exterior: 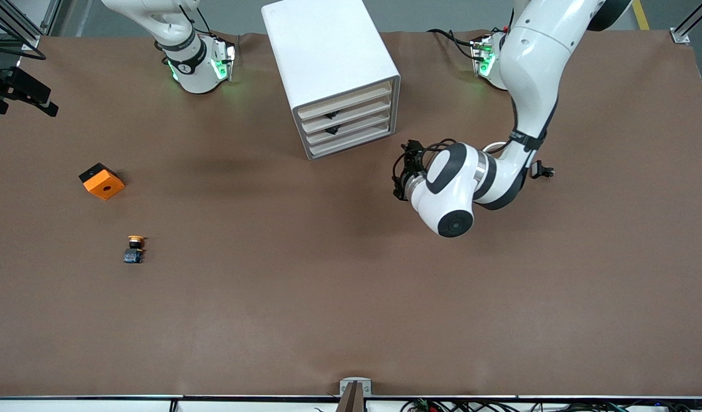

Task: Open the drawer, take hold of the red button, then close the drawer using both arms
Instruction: 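Reach the left gripper to the drawer handle and grasp it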

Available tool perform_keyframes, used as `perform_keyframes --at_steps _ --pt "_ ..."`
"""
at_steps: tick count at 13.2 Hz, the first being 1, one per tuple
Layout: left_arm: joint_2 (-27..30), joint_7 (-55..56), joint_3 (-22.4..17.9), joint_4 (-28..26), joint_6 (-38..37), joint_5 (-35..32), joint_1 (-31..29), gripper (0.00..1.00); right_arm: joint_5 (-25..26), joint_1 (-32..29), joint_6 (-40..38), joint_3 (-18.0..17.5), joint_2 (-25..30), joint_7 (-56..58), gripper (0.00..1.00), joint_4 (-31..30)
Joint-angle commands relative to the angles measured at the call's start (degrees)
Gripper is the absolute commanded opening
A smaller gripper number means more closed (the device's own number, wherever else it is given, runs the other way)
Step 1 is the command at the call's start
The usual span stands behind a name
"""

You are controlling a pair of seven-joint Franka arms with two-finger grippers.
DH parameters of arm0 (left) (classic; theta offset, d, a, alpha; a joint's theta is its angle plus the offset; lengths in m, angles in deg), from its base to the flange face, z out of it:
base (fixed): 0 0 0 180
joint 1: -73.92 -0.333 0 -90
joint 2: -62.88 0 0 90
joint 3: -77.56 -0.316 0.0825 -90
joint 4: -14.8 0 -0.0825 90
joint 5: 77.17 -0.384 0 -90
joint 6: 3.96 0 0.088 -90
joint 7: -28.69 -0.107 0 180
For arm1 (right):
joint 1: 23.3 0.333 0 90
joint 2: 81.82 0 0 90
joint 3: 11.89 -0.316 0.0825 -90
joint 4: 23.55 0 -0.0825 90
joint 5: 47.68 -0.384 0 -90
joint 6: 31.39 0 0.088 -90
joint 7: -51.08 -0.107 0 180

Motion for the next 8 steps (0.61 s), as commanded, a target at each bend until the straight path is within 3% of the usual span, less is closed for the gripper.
perform_keyframes --at_steps 1,6,8 --pt "-3.4 5.8 -0.3 1.8 -1.2 9.2 0.3 1.00 0.1 -0.3 0.1 -0.2 0.0 -0.2 1.00 0.2" --pt "-5.9 18.9 -0.3 1.9 -1.3 13.9 4.9 1.00 0.1 -0.2 0.2 -0.3 0.0 -0.2 1.00 0.2" --pt "-6.0 21.7 -0.3 1.9 -1.7 14.9 5.8 0.94 0.1 -0.2 0.0 -0.3 0.0 -0.2 1.00 0.2"
